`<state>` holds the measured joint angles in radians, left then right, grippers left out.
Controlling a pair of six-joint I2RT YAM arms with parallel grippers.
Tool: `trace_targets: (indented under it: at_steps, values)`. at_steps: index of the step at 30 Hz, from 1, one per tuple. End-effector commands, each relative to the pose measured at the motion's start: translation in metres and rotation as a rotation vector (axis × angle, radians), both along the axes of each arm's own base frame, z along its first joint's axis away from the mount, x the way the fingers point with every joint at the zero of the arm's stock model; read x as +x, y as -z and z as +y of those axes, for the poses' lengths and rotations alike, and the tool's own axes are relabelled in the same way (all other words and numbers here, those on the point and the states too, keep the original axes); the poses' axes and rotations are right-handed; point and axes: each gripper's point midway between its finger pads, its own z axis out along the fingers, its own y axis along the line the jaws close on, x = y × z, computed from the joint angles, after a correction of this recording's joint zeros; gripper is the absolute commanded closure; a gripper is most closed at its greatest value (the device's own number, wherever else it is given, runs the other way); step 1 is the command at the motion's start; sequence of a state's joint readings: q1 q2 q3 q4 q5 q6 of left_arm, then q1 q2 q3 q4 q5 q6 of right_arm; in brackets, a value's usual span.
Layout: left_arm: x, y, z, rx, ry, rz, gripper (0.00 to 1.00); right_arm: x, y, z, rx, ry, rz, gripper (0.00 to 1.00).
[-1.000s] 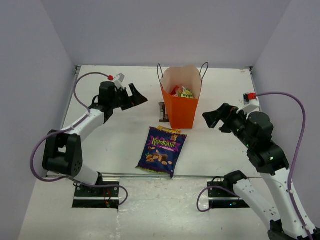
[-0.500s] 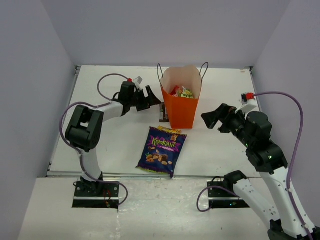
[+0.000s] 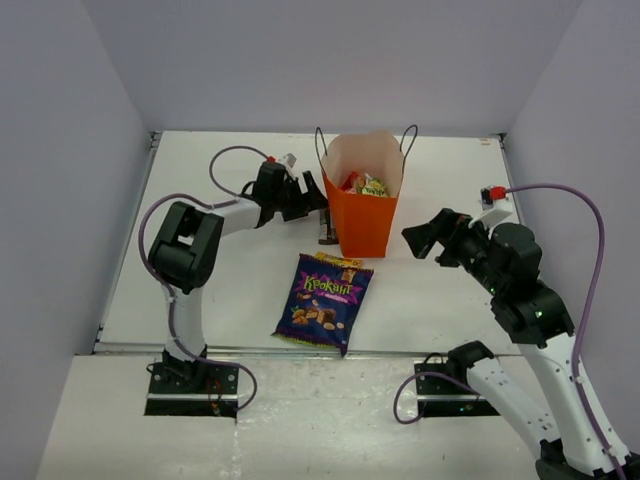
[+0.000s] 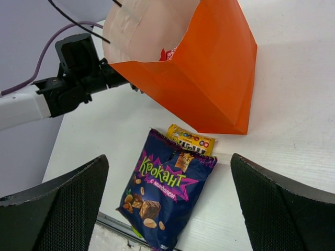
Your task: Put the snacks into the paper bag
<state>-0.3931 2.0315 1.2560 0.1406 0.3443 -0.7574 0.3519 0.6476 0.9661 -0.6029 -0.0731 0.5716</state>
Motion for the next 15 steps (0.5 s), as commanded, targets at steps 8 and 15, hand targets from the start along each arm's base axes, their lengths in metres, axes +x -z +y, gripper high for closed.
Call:
trace_targets:
  at_steps: [8, 15]
  values:
    - [-0.005, 0.017, -0.029, -0.056, 0.046, 0.055, 0.16, 0.001, -0.009, 0.0, 0.002, -0.009, -0.052, 0.01]
    - [-0.017, 0.037, -0.034, -0.062, 0.059, 0.12, 0.32, 0.0, -0.011, -0.001, 0.007, -0.007, -0.057, 0.01]
